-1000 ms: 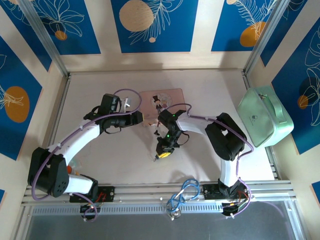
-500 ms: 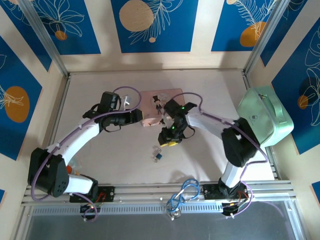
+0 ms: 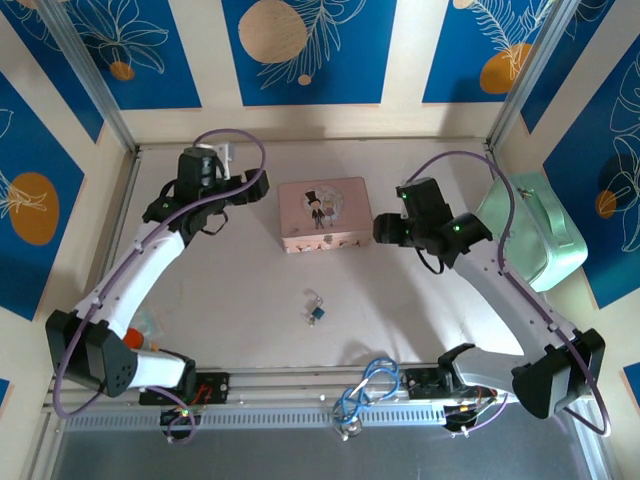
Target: Unlock the padlock with the key
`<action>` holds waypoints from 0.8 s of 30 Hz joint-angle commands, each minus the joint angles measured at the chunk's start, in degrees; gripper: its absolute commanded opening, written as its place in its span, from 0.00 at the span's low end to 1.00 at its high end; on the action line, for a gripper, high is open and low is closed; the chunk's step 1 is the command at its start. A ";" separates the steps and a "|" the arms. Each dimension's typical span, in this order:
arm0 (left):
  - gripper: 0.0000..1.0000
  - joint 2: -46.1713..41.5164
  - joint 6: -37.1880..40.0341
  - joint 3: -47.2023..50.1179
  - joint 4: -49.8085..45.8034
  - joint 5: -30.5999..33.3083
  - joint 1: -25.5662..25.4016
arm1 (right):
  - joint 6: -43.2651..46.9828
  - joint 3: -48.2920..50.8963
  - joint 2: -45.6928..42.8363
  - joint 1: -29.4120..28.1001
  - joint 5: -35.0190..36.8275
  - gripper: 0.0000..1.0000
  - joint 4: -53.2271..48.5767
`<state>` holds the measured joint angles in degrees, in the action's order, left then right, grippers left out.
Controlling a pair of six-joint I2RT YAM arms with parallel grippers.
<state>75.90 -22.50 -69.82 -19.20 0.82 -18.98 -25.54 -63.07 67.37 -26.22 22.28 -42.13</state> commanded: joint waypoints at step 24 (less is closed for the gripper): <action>1.00 3.31 20.49 41.69 49.67 9.95 16.43 | 14.65 41.62 6.38 24.88 -3.87 0.99 77.40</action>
<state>80.44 -4.47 -32.29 22.33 14.90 -3.14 -12.56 -21.41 72.01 -3.53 27.44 21.45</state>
